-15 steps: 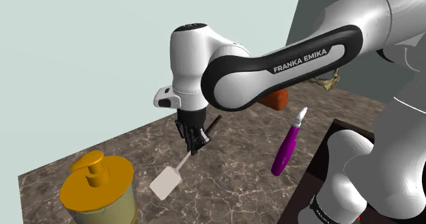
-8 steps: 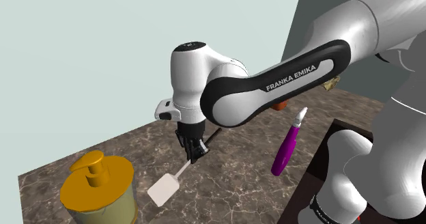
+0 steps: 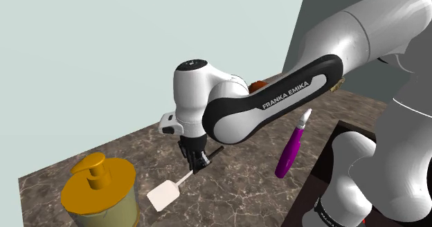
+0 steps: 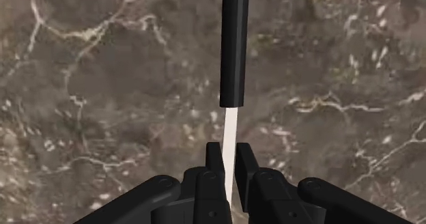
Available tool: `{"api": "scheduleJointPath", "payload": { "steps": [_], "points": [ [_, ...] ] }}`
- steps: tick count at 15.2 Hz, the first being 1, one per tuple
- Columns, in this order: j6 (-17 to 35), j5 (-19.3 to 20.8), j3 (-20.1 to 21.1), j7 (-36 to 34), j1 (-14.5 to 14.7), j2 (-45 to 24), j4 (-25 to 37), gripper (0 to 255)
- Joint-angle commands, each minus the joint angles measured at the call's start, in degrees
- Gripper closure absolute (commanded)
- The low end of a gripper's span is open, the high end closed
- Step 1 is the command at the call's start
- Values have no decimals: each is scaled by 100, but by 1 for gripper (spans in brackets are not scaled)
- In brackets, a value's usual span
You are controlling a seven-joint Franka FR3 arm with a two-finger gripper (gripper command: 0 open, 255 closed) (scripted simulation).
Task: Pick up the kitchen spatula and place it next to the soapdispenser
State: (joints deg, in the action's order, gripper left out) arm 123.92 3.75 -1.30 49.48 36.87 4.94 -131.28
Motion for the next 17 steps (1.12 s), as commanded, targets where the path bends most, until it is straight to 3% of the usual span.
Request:
{"api": "scheduleJointPath", "payload": {
  "steps": [1, 6, 7, 12, 17],
  "points": [
    [25, 1, -4, 5, -3, -8, -14, 255],
    [24, 1, -4, 5, -3, -8, -13, 255],
    [24, 1, -4, 5, -3, -8, -13, 0],
    [24, 1, -4, 5, -3, -8, -13, 0],
    [-718, -25, 18, 17, 16, 275, 445, 0]
  ]
}}
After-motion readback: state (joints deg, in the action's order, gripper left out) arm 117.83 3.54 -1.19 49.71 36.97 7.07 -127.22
